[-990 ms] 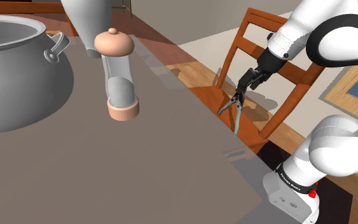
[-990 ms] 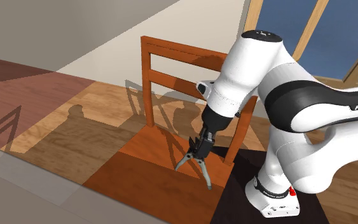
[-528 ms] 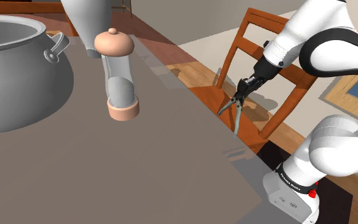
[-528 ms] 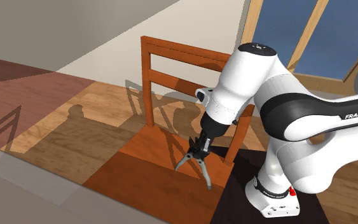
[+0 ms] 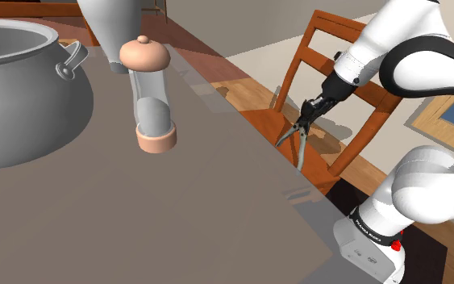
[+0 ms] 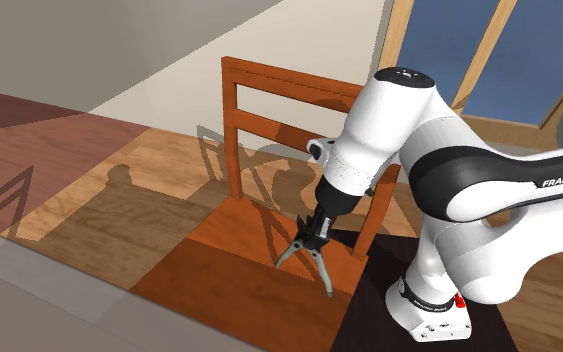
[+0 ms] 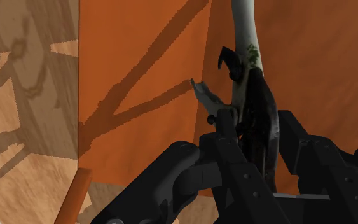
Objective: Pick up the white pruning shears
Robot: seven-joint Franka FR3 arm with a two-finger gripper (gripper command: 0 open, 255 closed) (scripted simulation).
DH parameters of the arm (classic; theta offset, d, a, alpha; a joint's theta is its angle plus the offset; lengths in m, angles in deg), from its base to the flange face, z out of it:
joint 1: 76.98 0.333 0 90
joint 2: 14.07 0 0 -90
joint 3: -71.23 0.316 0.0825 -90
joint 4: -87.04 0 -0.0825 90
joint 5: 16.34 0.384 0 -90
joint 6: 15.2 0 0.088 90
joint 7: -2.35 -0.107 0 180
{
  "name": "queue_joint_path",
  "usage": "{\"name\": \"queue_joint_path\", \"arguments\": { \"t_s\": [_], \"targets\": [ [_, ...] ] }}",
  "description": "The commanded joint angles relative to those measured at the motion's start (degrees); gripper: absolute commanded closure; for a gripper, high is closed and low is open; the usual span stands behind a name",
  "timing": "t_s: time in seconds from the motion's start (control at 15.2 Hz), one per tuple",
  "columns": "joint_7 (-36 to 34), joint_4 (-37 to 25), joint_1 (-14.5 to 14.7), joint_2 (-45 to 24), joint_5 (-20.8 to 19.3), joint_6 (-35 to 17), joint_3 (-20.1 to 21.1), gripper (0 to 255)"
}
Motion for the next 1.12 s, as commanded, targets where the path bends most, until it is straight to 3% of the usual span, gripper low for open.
{"name": "queue_joint_path", "arguments": {
  "t_s": [0.0, 1.06],
  "targets": [
    [0.0, -0.7, 0.0, -0.1, 0.0, 0.7, 0.0, 255],
    [-0.4, -12.6, -0.4, -2.2, -0.7, 10.5, -0.5, 255]
  ]
}}
